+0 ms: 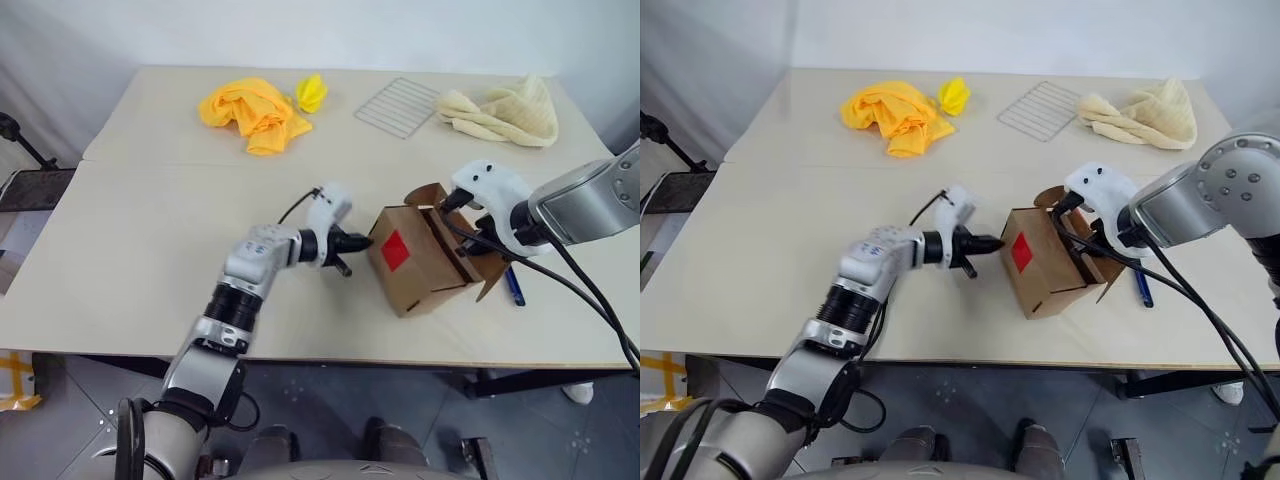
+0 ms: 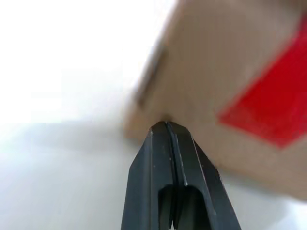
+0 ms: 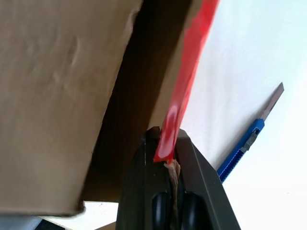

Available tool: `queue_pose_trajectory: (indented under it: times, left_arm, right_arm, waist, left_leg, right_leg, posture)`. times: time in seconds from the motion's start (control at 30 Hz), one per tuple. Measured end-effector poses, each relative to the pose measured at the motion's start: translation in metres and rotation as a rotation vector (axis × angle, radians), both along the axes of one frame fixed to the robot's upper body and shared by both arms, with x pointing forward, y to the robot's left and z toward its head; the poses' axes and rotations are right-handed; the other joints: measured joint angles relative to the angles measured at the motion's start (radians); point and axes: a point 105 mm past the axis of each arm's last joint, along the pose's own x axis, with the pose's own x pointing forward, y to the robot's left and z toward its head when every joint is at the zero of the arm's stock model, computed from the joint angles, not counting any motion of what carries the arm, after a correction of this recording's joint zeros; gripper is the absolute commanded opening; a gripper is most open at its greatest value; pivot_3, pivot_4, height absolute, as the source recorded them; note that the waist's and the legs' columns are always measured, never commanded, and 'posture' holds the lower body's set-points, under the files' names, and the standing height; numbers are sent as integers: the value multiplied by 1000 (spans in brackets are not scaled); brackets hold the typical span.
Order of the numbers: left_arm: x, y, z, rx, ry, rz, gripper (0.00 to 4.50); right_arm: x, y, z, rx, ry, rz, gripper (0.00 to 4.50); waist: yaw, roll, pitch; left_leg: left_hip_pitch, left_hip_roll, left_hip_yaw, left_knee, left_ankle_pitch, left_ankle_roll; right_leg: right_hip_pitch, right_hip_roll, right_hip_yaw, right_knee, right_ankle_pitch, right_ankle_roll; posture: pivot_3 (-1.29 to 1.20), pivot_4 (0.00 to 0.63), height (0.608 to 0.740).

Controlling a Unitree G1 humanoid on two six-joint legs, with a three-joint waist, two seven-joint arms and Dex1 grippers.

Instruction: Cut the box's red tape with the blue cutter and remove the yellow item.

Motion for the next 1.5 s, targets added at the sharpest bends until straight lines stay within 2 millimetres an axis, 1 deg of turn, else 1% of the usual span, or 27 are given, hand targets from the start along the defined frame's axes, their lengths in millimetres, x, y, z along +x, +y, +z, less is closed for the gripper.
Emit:
queue_pose_trajectory:
  times: [0.07, 0.17, 0.27, 0.33, 0.47, 0.53, 0.67, 0.83, 1.03, 1.13, 1.27, 1.3, 1.4, 1.43, 1.5]
  left_arm:
    - [-6, -1, 23, -69, -9, -43, 0]
    - [-19, -9, 47, -159, -2, -123, 0]
    - [-33, -21, 63, -204, 2, -207, 0]
    - [-42, -29, 66, -194, -11, -252, 0]
    - [-50, -43, 48, -94, 0, -299, 0]
    - [-51, -44, 37, -39, -2, -304, 0]
    - [-48, -34, 18, 40, 1, -286, 0]
    - [-51, -28, 13, 98, -54, -315, 0]
    - [-54, -8, 5, 141, -70, -296, 0]
    - [-54, 4, -1, 163, -57, -267, 0]
    - [-48, 19, -9, 196, -33, -205, 0]
    - [-45, 22, -12, 212, -26, -178, 0]
    - [-38, 30, -40, 263, 60, -104, 0]
    - [-38, 30, -46, 267, 79, -91, 0]
    - [-36, 29, -47, 270, 77, -82, 0]
  right_arm:
    - [0, 0, -1, -9, 2, 0, 26]
    - [2, -1, 2, -23, -7, -2, 26]
    - [2, -1, 1, -29, -9, -3, 26]
    - [2, -1, 1, -29, -7, -1, 26]
    - [3, -1, 1, -33, -11, -3, 26]
    - [3, -1, 1, -36, -14, 2, 26]
    - [2, -1, 2, -41, -17, 5, 26]
    - [-4, -5, 4, -9, -10, -2, 26]
    - [-14, -19, 4, 75, 11, -49, 26]
    - [-18, -28, -3, 118, 40, -96, 26]
    - [-21, -37, -20, 197, 96, -161, 26]
    - [-22, -39, -25, 214, 103, -175, 26]
    - [-22, -36, -33, 273, 112, -198, 26]
    - [-21, -36, -35, 288, 112, -208, 26]
    - [-20, -36, -40, 317, 112, -235, 26]
  waist:
    - [-1, 0, 0]
    - [-1, 0, 0]
    - [-1, 0, 0]
    - [-3, 0, 0]
    - [-6, 0, 0]
    - [-8, 0, 0]
    - [-12, 0, 0]
    - [-7, 0, 0]
    - [-4, 0, 0]
    - [-2, 0, 0]
    - [4, 0, 0]
    - [5, 0, 0]
    - [2, 0, 0]
    - [1, 0, 0]
    - [-1, 0, 0]
  left_leg:
    - [-1, 0, 0, 0, 0, 0]
    - [-2, 0, 0, 0, 0, 0]
    - [-2, 0, 0, 0, 0, 0]
    - [-2, 0, 0, 0, 0, 0]
    - [-2, 0, 0, 0, 0, 0]
    - [-2, 0, 0, 1, 0, 0]
    - [-2, 0, 0, 1, 0, 0]
    - [-2, 0, 0, 1, 0, 0]
    - [-1, 0, 0, 6, 0, 0]
    - [-1, 1, 0, 11, 0, 0]
    - [0, 1, 0, 15, -1, 1]
    - [0, 1, 0, 16, -1, 1]
    - [-1, 1, 0, 16, -1, 1]
    - [-1, 1, 0, 16, -1, 1]
    - [-2, 1, 0, 16, -1, 1]
  right_leg:
    - [-1, 0, 0, 0, 0, 1]
    - [-1, 0, -1, 0, 0, 1]
    - [-1, 0, -1, 0, 0, 1]
    - [-1, 0, -1, 0, 0, 1]
    - [-2, 0, -1, 0, 0, 1]
    - [-2, 0, -1, 0, 0, 1]
    - [-2, 0, -1, 1, 0, 1]
    - [-2, 0, 0, 1, 0, 1]
    - [-1, 0, 0, 4, 0, 1]
    - [0, 0, 1, 6, 1, 0]
    - [3, 0, 1, 7, 3, 0]
    - [4, 0, 1, 7, 4, 0]
    - [3, 0, 2, 7, 5, 0]
    - [2, 0, 2, 7, 5, 0]
    - [1, 0, 1, 7, 5, 0]
  posture:
    - [0, 150, 740]
    - [0, 150, 740]
    - [0, 150, 740]
    - [0, 150, 740]
    - [0, 150, 740]
    - [0, 150, 740]
    - [0, 150, 740]
    - [0, 150, 740]
    - [0, 150, 740]
    - [0, 150, 740]
    - [0, 150, 740]
    - [0, 150, 740]
    - [0, 150, 740]
    - [0, 150, 740]
    - [0, 150, 740]
